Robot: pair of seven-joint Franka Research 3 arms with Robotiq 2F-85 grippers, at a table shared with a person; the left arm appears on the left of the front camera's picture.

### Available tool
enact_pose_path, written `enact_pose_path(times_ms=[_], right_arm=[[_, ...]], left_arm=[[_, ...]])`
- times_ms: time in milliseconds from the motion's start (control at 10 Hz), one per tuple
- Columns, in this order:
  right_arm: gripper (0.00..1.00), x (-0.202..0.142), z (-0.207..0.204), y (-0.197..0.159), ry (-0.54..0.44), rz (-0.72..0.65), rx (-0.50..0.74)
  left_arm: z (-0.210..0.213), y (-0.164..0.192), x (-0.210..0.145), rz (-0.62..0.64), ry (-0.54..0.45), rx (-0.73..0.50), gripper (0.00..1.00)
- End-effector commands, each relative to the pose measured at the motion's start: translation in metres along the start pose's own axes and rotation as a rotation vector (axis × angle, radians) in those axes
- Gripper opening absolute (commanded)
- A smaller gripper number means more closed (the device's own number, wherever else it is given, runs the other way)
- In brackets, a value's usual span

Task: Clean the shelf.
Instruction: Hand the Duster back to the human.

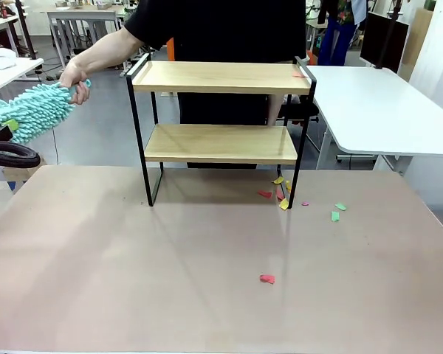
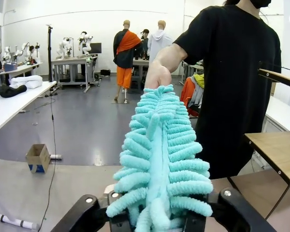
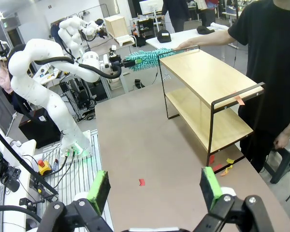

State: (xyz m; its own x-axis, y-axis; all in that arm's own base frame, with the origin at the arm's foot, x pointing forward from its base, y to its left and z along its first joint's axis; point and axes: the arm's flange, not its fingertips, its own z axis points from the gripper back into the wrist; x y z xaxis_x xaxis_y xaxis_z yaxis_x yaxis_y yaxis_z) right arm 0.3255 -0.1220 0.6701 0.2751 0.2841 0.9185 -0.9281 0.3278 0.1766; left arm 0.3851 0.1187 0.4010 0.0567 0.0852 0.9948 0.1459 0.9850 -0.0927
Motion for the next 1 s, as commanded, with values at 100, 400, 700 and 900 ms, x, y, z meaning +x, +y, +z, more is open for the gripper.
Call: enact_pose_path(times_ms=[100,400,700,900], right_arm=[[1.0,0.002,0.002,0.0,0.003,0.018,0.004],[1.0,0.002,0.002,0.0,0.003,0.018,0.004],[1.0,0.002,0.002,0.0,0.003,0.018,0.004],[1.0,0.002,0.002,0.0,0.003,0.018,0.004]], left_arm=[[0.029,0.02,0.035,0.065,-0.034,0.022,1.0],[0.072,0.055,0.093,0.229,-0.098,-0.058,1.0],[0.123,0.101,0.13,0.391,-0.212,-0.117,1.0],[0.147,0.124,0.13,0.433,-0.258,-0.092,1.0]])
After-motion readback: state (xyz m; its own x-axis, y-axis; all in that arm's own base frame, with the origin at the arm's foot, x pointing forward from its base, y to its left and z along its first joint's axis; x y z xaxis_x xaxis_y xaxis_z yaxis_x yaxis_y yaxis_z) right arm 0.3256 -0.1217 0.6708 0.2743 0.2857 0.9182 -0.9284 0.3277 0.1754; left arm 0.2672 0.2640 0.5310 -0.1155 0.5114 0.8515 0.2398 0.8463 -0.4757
